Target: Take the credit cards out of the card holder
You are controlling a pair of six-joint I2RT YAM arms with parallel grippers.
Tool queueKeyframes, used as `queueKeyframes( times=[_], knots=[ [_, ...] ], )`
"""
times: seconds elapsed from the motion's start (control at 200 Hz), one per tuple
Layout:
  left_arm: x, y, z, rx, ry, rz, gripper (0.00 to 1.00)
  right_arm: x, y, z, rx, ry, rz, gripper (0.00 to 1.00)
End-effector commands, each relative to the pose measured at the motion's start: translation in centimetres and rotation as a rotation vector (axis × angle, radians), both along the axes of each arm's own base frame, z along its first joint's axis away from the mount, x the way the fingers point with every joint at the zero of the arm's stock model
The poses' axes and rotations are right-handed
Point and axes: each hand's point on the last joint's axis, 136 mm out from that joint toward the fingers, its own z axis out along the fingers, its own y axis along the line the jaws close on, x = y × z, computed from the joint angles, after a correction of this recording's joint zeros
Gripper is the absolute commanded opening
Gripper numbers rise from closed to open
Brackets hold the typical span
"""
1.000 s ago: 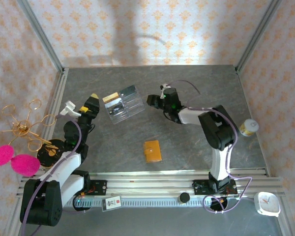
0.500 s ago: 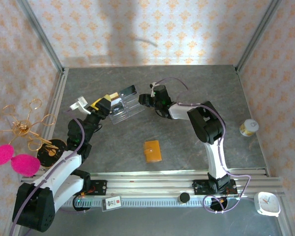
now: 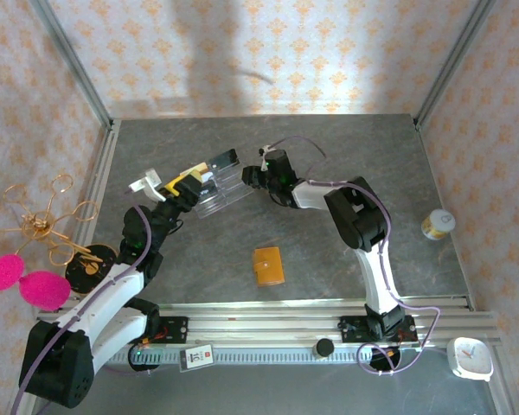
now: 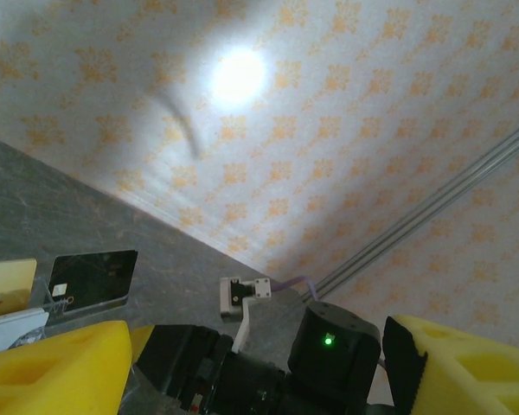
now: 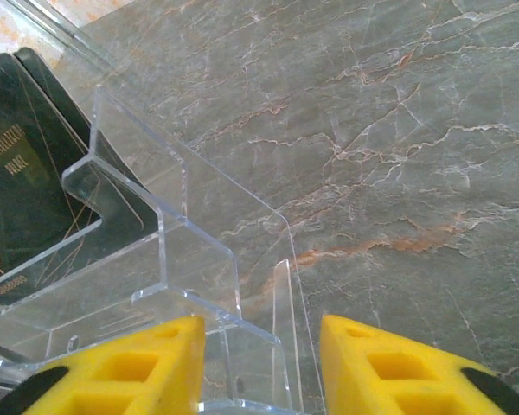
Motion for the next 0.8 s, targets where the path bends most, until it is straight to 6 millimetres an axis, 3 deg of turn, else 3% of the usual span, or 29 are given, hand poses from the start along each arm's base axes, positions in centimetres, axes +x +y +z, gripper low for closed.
queueKeyframes(
  times=[0.0,0.265,0.44,0.661,0.796],
  knots=[
    [-0.2,-0.1,1.8,0.021,-0.04,0.005,0.75,-0.4,-0.6,-1.5,-0.054,0.029,-0.034,0.33],
    [-0.5,-0.3,1.1,0.028,-0.02,0.005,0.75,-1.2,-3.6,0.0,-0.085,-0.009,-0.162,0.19],
    [-0.6,-0.5,0.8,0.028,-0.006,0.0,0.75,-2.3,-6.3,1.5,-0.119,-0.026,-0.265,0.16],
    [-0.9,-1.3,-0.4,0.03,0.012,-0.019,0.75,-5.0,-11.0,2.6,-0.174,-0.033,-0.402,0.14],
    [-1.1,-2.2,-1.6,0.045,0.039,-0.045,0.75,-6.7,-12.7,2.9,-0.189,-0.032,-0.425,0.14]
  ],
)
